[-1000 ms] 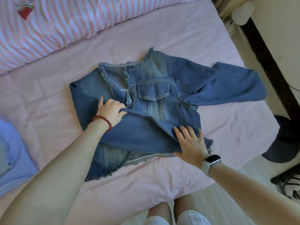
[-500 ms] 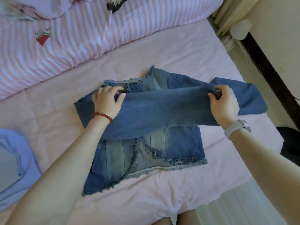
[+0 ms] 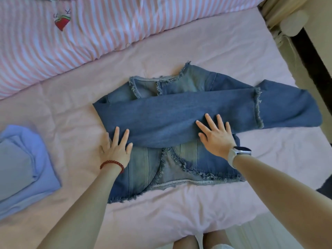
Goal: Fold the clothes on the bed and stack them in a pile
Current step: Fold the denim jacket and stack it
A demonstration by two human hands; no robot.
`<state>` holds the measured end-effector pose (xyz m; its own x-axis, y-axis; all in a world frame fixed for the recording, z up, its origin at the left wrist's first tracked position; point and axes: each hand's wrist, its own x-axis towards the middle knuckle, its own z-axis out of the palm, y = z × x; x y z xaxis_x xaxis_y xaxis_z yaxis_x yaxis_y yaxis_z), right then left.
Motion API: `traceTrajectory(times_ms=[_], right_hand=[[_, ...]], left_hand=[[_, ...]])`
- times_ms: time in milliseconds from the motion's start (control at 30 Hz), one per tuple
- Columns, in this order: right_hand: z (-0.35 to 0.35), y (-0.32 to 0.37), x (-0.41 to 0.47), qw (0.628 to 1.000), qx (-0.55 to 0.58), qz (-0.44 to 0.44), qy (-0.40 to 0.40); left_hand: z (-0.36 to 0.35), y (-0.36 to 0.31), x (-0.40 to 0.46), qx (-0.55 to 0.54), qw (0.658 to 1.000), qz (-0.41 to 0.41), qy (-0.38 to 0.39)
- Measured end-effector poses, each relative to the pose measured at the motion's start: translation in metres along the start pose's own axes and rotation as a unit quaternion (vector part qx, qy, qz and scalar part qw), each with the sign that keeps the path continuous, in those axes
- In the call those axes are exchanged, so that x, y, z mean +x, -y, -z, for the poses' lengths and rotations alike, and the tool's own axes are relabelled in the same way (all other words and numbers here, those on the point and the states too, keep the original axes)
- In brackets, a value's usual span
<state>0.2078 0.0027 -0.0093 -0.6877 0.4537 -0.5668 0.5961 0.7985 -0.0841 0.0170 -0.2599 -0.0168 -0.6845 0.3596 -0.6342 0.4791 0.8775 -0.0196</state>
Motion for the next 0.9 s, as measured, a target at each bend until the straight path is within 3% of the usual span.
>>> traceTrajectory(times_ms=[133,233,333,500,667,800,900], right_hand=[[0.016,-0.028,-0.004,0.995,0.060,-0.081,-0.008],[0.026,-0.051,-0.017,0.979,0.169,-0.086,-0.077],[0.029,-0.078,-0.036,0.950,0.239,-0.118,-0.162],[0.021,-0.143,-0.060,0.910,0.326,-0.184,-0.176],[0.021,-0.225,-0.060,0.785,0.494,-0.340,-0.158],[0.015,-0.288,-0.048,0.704,0.576,-0.391,-0.144],[0.012,-0.325,-0.027,0.598,0.664,-0.433,-0.120]], left_hand=[[0.016,-0.013,0.012,-0.004,0.998,0.043,0.054],[0.026,-0.039,-0.003,-0.071,0.993,0.074,-0.054],[0.021,-0.077,-0.031,-0.143,0.975,0.016,-0.171],[0.015,-0.175,-0.061,-0.150,0.976,-0.077,-0.137],[0.018,-0.295,-0.067,-0.112,0.971,-0.186,-0.100],[0.016,-0.386,-0.060,-0.036,0.962,-0.257,-0.089],[0.008,-0.435,-0.049,0.039,0.953,-0.293,-0.071]])
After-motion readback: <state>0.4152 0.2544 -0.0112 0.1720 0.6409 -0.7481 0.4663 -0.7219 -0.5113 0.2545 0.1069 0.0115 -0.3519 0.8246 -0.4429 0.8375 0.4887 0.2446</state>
